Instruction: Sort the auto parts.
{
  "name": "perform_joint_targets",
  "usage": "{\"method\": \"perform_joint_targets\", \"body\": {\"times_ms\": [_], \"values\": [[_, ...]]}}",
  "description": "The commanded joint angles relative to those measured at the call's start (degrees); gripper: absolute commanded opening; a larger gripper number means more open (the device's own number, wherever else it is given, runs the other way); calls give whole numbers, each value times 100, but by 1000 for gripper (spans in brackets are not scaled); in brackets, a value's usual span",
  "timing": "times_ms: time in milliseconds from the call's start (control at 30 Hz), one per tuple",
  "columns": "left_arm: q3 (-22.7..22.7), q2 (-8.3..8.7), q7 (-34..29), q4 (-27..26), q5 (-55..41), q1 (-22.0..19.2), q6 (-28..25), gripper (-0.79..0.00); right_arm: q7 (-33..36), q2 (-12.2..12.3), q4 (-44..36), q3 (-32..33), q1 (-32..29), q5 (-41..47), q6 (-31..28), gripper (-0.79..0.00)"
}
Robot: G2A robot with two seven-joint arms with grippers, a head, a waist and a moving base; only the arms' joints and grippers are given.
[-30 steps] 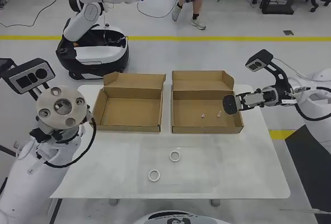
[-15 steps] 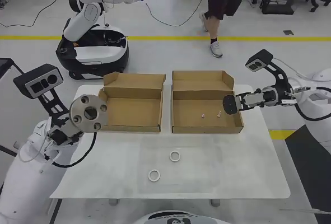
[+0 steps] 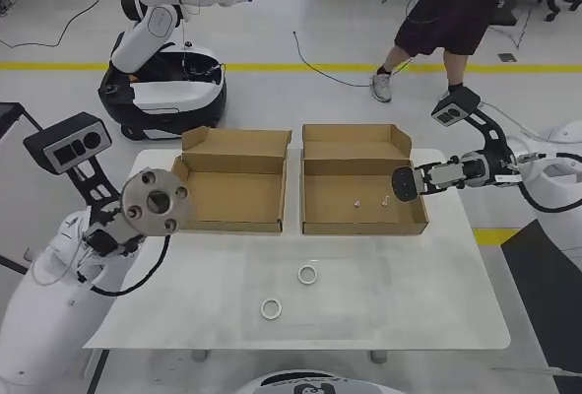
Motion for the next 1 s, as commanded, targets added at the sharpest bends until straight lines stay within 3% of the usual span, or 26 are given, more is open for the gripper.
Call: {"method": "perform_joint_targets", "body": {"times_ms": [0,267,467,967], "values": [[-31,-25,0,-45,-211,-15,0,-785,0,0,0,0,0,2,0,0],[-167,-145,-1,-117,-756,-1,0,-785,0,0,0,0,0,2,0,0],[-218,-199,-7,-73,-619,18,6,-785,0,0,0,0,0,2,0,0],[-55,-47,-127,165,544,-16,126,-785,0,0,0,0,0,2,0,0]]}}
